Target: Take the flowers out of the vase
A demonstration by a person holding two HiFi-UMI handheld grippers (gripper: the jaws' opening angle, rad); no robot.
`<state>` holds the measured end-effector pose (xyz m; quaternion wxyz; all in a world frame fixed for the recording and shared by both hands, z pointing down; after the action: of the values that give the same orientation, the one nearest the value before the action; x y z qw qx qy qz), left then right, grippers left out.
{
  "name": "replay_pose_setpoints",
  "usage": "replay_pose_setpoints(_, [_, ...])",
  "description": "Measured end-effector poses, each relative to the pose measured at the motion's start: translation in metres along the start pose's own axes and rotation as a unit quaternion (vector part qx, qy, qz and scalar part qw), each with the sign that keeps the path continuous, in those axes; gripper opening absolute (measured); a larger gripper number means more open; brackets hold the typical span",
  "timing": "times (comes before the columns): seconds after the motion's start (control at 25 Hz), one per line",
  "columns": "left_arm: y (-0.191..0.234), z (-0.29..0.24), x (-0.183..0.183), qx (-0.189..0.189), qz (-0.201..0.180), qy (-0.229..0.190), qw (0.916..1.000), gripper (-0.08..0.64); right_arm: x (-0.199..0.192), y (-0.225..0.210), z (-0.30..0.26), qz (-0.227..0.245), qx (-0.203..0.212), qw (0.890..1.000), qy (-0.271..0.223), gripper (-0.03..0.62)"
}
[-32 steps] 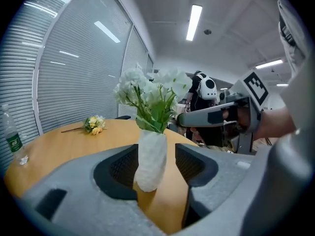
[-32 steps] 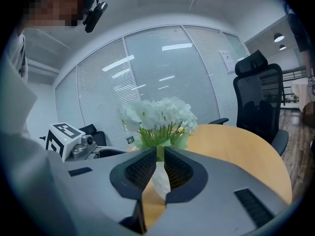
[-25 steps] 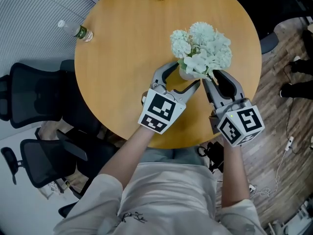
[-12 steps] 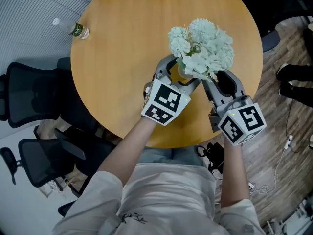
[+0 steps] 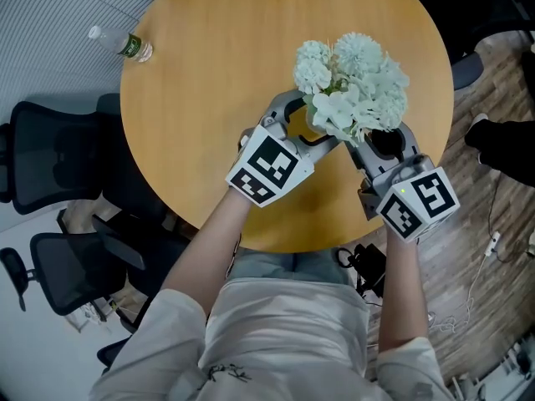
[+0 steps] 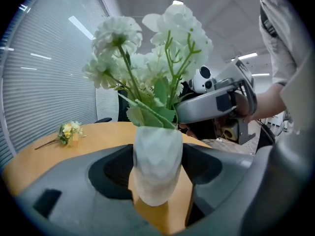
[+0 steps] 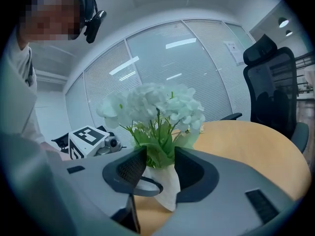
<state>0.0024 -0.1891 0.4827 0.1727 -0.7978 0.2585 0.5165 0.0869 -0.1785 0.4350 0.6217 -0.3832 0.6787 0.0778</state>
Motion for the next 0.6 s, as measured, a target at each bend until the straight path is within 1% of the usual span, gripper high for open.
replay_pose_setpoints(0.12, [-0.002,0.0,0.002,-0.014,-0.006,-0.004,0.9999,0.31,0.001,0.0,-0.002,0.004,0.013,1.0,-0.004,0.143])
replay_pose_setpoints(0.28, [-0.001,0.0,0.002,-0.017,-0.004,-0.009,0.9998,0.31,0.002,-0.002,-0.009,0.007,0.026,1.0,-0.012,0.147])
replay_pose_setpoints(0.48, [0.003,0.0,0.001,-0.014,0.005,-0.014,0.9998,0.31,-0.001,-0.007,-0.017,0.027,0.017,0.999,-0.005,0.16])
replay_pose_setpoints(0.6, [0.003,-0.001,0.0,-0.015,0.003,-0.015,0.9998,0.31,-0.002,-0.011,-0.02,0.016,0.021,1.0,-0.006,0.172])
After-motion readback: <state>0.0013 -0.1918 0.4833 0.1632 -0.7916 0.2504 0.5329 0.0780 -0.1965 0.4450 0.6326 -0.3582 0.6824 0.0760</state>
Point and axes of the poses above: the fingertips, and each gripper's own axes: z backward along the fingers, y to its left, x out of its top, the point moved 5 cm from there along z, backward along the fingers, and after that the axes turned 6 degrees about x, right-handed, at the moved point
